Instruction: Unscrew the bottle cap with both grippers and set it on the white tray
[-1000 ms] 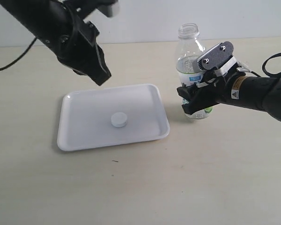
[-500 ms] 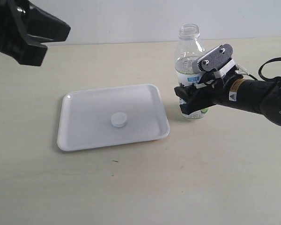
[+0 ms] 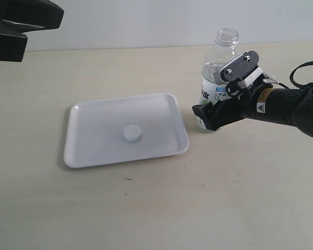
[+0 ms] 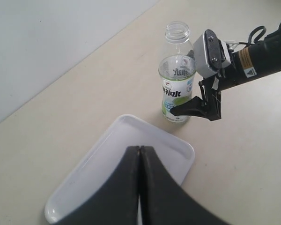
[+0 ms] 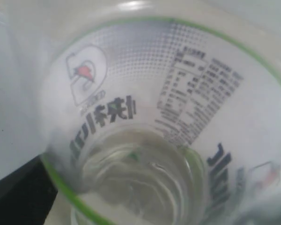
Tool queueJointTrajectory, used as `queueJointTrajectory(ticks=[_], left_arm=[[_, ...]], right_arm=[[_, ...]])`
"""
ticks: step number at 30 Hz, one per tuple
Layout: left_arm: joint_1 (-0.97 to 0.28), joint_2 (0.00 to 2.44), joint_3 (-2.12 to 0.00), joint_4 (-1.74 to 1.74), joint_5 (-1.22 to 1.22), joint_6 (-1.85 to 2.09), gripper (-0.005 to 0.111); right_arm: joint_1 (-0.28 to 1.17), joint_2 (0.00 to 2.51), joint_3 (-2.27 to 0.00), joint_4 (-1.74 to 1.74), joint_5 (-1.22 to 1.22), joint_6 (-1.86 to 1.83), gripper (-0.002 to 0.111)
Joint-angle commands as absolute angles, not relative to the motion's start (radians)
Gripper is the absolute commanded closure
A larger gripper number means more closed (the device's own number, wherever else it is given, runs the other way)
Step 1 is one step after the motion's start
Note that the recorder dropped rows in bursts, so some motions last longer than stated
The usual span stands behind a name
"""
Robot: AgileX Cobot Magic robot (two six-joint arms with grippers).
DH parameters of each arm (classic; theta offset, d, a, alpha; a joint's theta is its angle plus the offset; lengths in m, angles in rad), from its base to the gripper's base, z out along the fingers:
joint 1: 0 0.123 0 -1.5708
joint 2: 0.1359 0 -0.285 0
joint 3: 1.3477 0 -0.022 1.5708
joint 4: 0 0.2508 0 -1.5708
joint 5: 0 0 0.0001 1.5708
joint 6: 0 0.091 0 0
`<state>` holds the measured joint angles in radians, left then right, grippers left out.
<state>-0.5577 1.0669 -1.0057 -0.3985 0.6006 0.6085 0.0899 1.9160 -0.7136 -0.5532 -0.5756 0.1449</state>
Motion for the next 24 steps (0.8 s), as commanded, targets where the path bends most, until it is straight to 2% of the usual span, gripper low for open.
queueJointTrajectory(ticks=[1,11,24], left_arm=[[-0.558,1.058,-0.999,-0.396,0.586,0.596,0.107],[-0.558,1.058,-0.999,-0.396,0.586,0.596,0.107],[-0.558,1.058,-0.999,-0.396,0.586,0.596,0.107]], right_arm=[[0.088,1.847,-0.715,-0.549,-0.498,0.175,0.018],[0.088,1.734,-0.715,-0.56,-0.333,0.24,0.018],[0.088,1.622,-0.71,-0.56,-0.233,0.322,0.018]])
